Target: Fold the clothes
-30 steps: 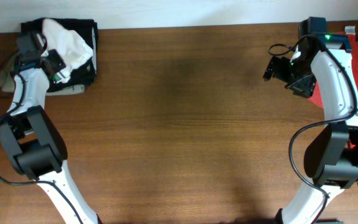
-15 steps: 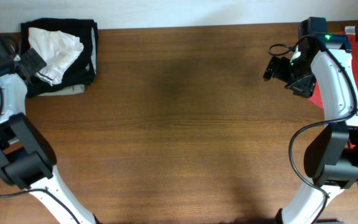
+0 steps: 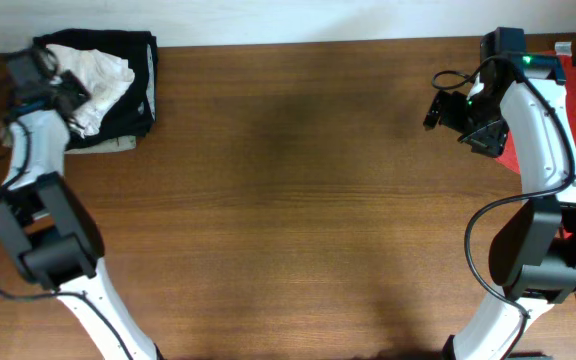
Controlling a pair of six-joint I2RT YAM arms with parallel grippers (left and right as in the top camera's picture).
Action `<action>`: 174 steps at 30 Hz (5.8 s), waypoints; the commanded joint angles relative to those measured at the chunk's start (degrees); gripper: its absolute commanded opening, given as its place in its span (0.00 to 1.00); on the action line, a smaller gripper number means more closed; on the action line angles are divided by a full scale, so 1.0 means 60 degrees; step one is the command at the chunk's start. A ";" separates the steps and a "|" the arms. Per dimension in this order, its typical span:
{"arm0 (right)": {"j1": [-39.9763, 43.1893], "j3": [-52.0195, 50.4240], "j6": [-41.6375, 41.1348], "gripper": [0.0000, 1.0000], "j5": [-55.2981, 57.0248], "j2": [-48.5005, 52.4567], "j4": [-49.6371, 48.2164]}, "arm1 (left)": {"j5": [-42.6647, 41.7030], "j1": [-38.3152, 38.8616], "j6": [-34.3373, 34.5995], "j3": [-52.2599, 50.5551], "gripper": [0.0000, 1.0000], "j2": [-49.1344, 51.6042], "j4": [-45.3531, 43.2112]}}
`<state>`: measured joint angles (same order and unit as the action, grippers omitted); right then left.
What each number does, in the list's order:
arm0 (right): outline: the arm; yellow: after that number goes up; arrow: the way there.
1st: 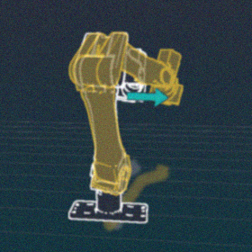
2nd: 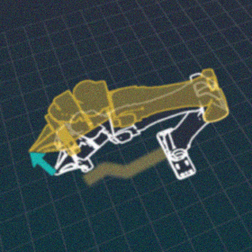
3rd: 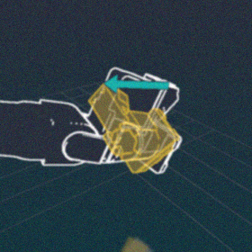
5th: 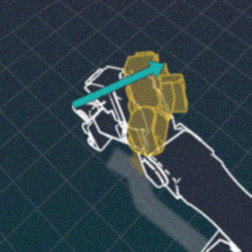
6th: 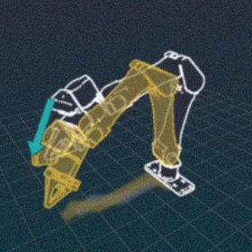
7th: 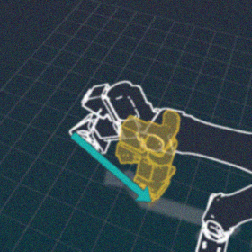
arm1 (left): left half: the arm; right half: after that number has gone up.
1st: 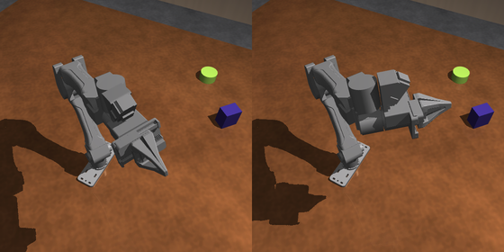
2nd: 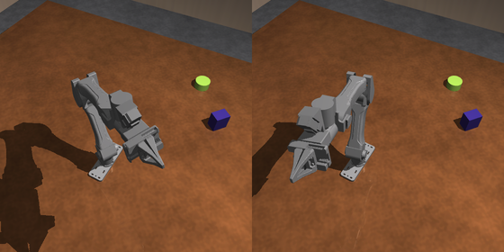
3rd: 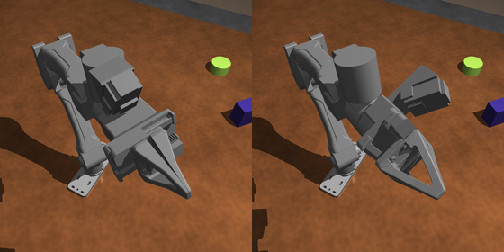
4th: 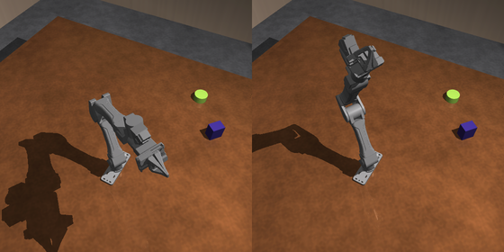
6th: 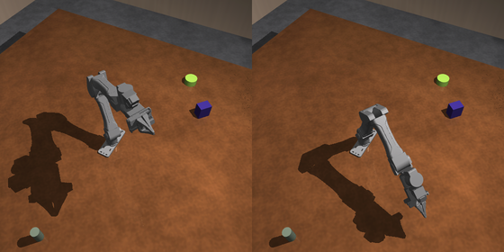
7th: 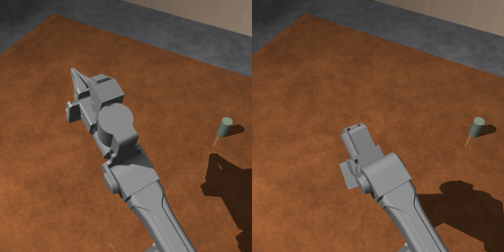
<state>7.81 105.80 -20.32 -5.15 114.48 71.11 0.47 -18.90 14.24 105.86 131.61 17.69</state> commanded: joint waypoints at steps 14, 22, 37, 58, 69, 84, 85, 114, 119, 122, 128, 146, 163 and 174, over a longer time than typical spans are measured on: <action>0.0015 0.0044 0.0098 0.99 0.0153 -0.0087 0.0007 | -0.0040 0.0772 0.0047 0.0273 0.02 -0.0860 -0.0211; 0.0015 0.0044 0.0098 0.99 0.0153 -0.0087 0.0004 | 0.0645 -0.0149 0.0047 0.0302 0.11 -0.1147 -0.0656; 0.0015 0.0044 0.0098 0.99 0.0153 -0.0087 0.0004 | 0.1931 -0.0441 -0.0386 0.0623 0.22 0.0940 -0.0448; 0.0015 0.0044 0.0098 0.99 0.0157 -0.0087 0.0004 | 0.1333 0.0237 0.0335 0.0969 0.22 0.1982 -0.2590; 0.0015 0.0044 0.0098 0.99 0.0153 -0.0087 0.0004 | 0.1140 0.0372 0.0186 0.1035 0.63 0.0135 -0.0474; 0.0015 0.0044 -0.0011 0.99 -0.0146 -0.0087 -0.0565 | -0.1035 0.0401 0.0197 0.1035 0.99 -0.6510 0.6204; 0.0015 0.0047 0.0000 0.99 -0.0550 -0.0087 -0.0495 | -0.1188 0.0401 0.0197 0.1035 0.99 -0.6674 0.6444; 0.0051 0.0295 0.0313 0.99 -0.1304 -0.8269 0.4364 | -0.1370 0.0390 0.0193 0.1031 0.99 -0.7012 0.8601; 0.0047 0.0273 0.0710 0.99 -0.1290 -0.8244 0.4368 | -0.1366 0.0390 0.0193 0.1031 0.99 -0.7012 0.8601; -0.0033 -0.0084 0.0747 0.99 -0.1249 -0.8448 0.3974 | -0.1370 0.0390 0.0193 0.1031 0.99 -0.7012 0.8601; -0.0186 -0.3774 0.0852 0.99 -0.1035 -1.1260 0.0641 | -0.1370 0.0390 0.0193 0.1031 0.99 -0.7012 0.8604; -0.1639 -1.5901 0.1093 0.99 -0.0681 -1.8855 -1.0346 | -0.1366 0.0390 0.0193 0.1031 0.99 -0.7012 0.8604; -0.1883 -1.7580 0.1096 0.99 0.0652 -1.9048 -1.3136 | -0.1366 0.0390 0.0193 0.1031 0.99 -0.7012 0.8604; -0.1872 -1.7580 0.1093 0.99 0.0696 -1.8994 -1.1100 | -0.1366 0.0390 0.0193 0.1031 0.99 -0.7012 0.8604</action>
<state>-3.01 0.58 -14.09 -1.91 0.91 4.10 -7.18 -16.47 15.68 111.98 90.21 69.45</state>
